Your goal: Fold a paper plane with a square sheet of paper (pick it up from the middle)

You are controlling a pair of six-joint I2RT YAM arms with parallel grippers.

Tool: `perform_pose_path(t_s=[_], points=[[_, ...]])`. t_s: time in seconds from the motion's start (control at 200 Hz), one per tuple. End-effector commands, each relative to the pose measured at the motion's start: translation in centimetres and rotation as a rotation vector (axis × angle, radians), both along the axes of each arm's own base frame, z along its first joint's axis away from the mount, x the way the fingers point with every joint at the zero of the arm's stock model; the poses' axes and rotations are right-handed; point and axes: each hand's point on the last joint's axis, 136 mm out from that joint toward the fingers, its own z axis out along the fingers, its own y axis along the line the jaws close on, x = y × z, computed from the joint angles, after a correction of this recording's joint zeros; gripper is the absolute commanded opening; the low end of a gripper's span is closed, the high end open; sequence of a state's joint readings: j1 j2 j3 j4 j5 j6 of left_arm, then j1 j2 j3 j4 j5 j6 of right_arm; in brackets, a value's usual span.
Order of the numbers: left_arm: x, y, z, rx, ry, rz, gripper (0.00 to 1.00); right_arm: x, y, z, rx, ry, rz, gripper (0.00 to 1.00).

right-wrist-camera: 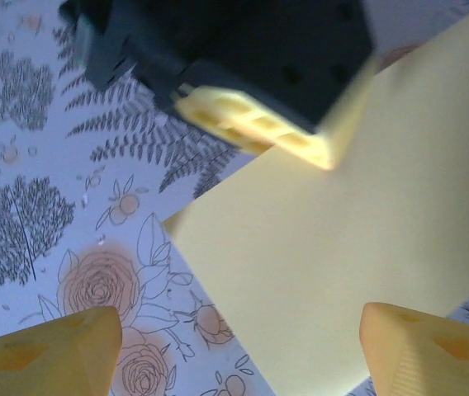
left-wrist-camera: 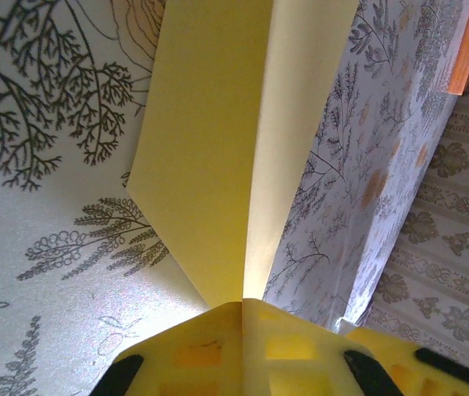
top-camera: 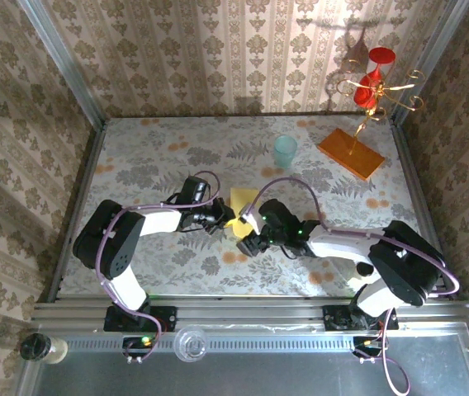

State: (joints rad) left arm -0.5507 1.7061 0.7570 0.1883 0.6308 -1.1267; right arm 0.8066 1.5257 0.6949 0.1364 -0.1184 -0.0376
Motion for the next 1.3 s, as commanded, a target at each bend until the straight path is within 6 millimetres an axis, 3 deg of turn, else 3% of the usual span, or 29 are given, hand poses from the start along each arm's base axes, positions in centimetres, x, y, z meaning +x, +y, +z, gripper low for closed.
perform_pose_path(t_s=[0.0,0.575,0.805,0.995,1.29], points=[[-0.3,-0.1,-0.5,0.003,0.012,0.002,0.02,1.1,1.1,0.1,-0.057,-0.112,0.046,0.77],[-0.3,-0.4,-0.4,-0.005,0.013,-0.007,0.02,1.9,1.1,-1.3,-0.092,-0.19,0.046,0.68],[-0.5,-0.3,-0.6,0.0,0.016,-0.01,0.02,2.2,0.6,-1.9,-0.115,-0.198,0.023,0.57],[-0.6,-0.2,-0.7,0.003,0.018,-0.012,0.02,2.4,0.0,-1.3,-0.106,-0.224,-0.007,0.42],[-0.6,-0.3,-0.7,0.005,0.017,-0.016,0.02,2.1,0.2,-0.6,-0.056,-0.217,-0.019,0.41]])
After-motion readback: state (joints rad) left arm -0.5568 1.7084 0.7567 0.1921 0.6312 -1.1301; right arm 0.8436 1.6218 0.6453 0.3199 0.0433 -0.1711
